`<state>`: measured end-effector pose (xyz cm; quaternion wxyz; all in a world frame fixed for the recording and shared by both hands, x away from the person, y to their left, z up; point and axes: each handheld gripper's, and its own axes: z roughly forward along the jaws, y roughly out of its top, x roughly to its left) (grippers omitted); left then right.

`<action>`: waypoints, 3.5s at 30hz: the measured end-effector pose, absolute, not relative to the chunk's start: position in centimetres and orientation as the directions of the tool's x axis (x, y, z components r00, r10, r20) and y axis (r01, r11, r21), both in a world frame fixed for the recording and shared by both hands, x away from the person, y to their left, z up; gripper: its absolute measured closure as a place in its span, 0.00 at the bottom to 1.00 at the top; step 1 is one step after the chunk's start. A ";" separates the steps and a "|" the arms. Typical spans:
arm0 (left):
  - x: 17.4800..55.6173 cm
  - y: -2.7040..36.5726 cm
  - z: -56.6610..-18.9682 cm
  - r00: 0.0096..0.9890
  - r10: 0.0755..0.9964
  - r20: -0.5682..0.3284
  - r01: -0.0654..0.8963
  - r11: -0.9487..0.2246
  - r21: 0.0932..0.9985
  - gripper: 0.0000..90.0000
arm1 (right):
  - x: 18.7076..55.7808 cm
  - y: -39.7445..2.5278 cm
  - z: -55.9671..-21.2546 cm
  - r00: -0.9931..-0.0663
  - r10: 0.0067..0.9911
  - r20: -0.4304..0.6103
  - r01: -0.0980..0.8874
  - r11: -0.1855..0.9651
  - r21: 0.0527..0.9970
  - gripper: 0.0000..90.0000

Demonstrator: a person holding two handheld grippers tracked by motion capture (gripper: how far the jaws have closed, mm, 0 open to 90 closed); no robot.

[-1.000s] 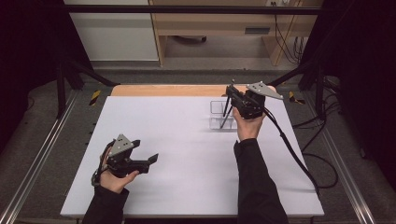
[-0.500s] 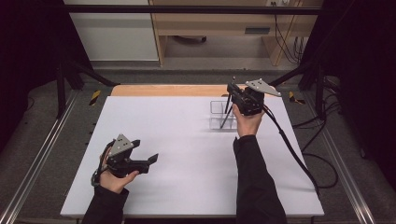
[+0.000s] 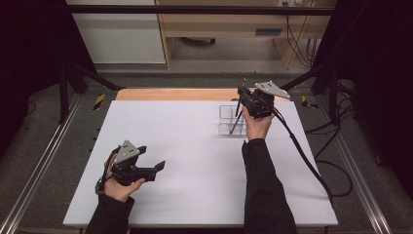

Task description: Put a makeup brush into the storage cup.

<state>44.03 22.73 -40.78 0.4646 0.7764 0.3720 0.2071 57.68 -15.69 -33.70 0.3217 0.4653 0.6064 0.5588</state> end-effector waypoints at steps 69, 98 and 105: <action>44.1 22.6 -41.0 0.636 0.772 -0.014 0.389 -0.304 0.870 0.13 | 58.8 -15.0 -40.6 -0.338 0.932 0.129 0.331 -0.011 0.944 0.93; 44.2 22.7 -41.1 0.632 0.775 -0.018 0.395 -0.301 0.868 0.13 | 57.4 -14.6 -40.8 -0.369 0.921 0.125 0.386 0.030 0.922 0.75; 44.2 22.6 -41.1 0.631 0.776 -0.021 0.397 -0.299 0.868 0.13 | 56.5 -14.7 -40.7 -0.379 0.919 0.108 0.375 0.046 0.926 0.69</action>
